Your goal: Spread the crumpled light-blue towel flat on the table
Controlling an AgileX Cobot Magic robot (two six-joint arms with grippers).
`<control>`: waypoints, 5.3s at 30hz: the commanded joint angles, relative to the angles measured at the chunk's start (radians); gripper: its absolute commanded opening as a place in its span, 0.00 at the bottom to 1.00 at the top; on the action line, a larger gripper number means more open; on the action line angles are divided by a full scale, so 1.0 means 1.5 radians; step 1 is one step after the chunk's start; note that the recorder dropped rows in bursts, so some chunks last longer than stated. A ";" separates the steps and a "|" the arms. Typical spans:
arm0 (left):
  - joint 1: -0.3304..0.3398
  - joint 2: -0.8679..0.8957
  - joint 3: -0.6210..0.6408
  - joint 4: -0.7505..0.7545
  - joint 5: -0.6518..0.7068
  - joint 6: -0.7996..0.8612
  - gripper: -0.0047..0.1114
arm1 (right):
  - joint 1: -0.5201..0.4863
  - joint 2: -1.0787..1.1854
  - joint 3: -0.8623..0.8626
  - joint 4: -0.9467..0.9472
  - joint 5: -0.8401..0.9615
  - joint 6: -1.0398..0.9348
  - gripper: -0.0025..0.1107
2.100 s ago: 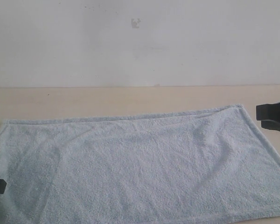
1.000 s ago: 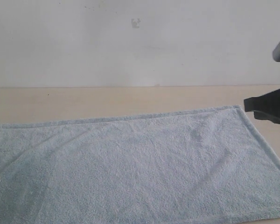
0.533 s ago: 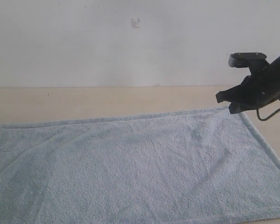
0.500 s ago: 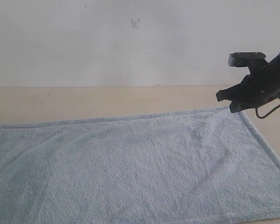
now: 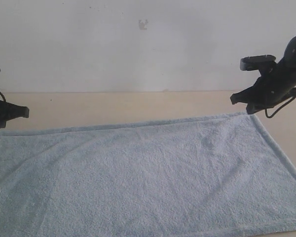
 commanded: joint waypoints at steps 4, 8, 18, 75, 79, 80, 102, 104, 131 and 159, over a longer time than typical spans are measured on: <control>0.011 0.093 -0.062 0.007 0.032 0.025 0.08 | -0.006 0.010 -0.009 -0.005 -0.024 0.000 0.02; 0.019 0.115 -0.083 0.028 0.029 0.025 0.08 | -0.006 0.014 -0.009 -0.005 -0.024 0.000 0.02; 0.020 0.177 -0.142 0.043 0.033 0.028 0.08 | -0.006 0.014 -0.009 -0.004 -0.010 0.000 0.02; 0.021 0.261 -0.312 0.045 -0.048 0.092 0.08 | -0.059 0.167 -0.159 -0.206 0.033 0.146 0.02; 0.021 0.231 -0.310 0.024 -0.021 0.107 0.08 | -0.059 0.167 -0.159 -0.206 0.033 0.146 0.02; 0.021 0.228 -0.310 -0.003 -0.016 0.131 0.08 | -0.059 0.167 -0.159 -0.206 0.033 0.146 0.02; 0.026 0.280 -0.310 -0.393 0.030 0.558 0.08 | -0.059 0.167 -0.159 -0.203 0.054 0.132 0.02; 0.029 0.281 -0.310 -0.386 0.025 0.555 0.08 | -0.059 0.167 -0.159 -0.203 0.053 0.128 0.02; 0.078 0.113 -0.252 -0.392 0.051 0.539 0.08 | -0.058 0.034 -0.103 -0.083 0.019 0.047 0.02; 0.051 -0.334 0.357 -0.566 -0.108 0.541 0.08 | -0.058 -0.483 0.657 0.115 -0.208 0.033 0.02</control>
